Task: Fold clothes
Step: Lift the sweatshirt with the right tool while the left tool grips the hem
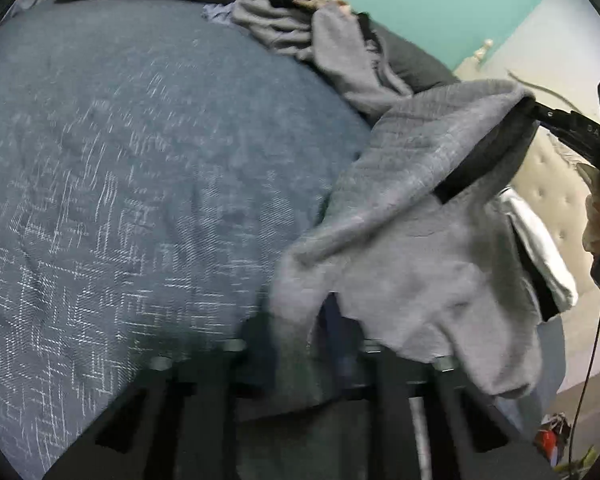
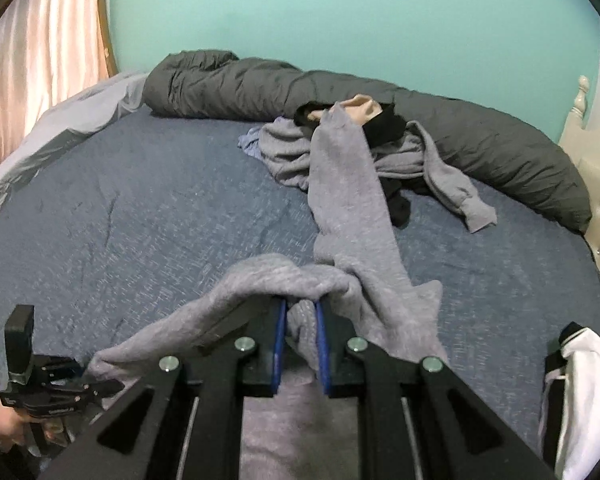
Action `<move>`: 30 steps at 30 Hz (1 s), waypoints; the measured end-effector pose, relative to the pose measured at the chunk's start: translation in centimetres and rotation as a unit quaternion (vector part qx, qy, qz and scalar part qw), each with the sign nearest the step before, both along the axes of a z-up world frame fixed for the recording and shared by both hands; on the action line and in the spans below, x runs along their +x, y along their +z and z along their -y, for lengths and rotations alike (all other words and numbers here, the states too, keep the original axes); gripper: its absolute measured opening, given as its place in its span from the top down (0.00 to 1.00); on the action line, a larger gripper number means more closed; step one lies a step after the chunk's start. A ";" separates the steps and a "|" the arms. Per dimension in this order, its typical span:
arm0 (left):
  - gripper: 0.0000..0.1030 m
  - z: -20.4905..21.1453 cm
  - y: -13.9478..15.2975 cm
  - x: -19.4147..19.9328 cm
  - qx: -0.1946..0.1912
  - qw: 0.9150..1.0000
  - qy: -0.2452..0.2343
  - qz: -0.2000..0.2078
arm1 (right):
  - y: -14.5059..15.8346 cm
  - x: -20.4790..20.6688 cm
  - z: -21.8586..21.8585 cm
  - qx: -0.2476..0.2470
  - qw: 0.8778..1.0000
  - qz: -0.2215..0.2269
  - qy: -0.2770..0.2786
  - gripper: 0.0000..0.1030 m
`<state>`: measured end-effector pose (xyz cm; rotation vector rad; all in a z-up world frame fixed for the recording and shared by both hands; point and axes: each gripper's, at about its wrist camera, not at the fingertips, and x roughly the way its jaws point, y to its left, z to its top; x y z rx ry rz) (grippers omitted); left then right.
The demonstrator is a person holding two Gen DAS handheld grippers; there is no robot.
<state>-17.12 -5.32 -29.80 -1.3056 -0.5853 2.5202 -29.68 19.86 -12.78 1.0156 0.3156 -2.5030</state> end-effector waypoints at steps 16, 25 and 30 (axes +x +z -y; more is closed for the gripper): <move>0.94 -1.0 24.9 6.1 -0.140 0.975 -0.024 -0.172 | 16.7 9.6 -5.1 -0.068 0.989 -0.125 -0.032 0.89; 0.94 -1.4 41.9 10.9 -0.208 0.941 -0.001 -0.266 | 28.3 16.2 -7.3 -0.113 0.973 -0.199 -0.040 0.89; 0.94 -2.2 50.2 13.5 -0.225 0.924 0.013 -0.310 | 34.3 19.6 -8.1 -0.123 0.963 -0.235 -0.041 0.89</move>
